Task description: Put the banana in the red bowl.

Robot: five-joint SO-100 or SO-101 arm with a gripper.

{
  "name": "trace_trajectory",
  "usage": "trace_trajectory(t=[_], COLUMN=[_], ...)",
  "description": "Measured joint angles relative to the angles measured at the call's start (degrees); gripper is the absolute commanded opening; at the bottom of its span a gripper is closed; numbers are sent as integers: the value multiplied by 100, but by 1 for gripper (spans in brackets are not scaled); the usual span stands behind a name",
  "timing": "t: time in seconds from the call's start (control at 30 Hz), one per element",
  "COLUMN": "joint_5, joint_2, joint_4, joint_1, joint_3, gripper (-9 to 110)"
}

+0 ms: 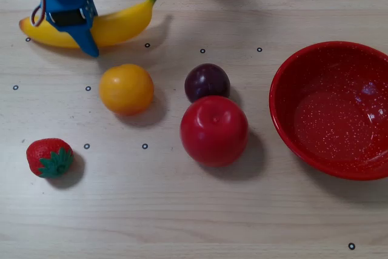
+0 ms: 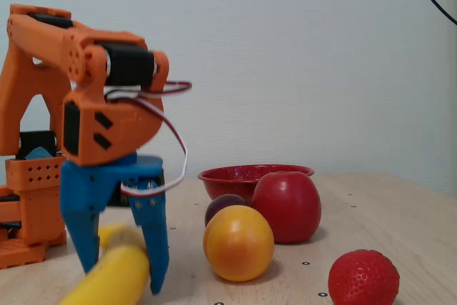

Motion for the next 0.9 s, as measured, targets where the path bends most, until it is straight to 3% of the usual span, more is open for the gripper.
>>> trace_trajectory(t=[0.37,0.6,0.9], joint_5=[-167,-633,-2048], joint_2=[35,492,1336], joint_4=[1600,1934,1942], joint_1=[9,132,2127], joint_3=[-1942,-2197,-2197], gripper=[0,0,0])
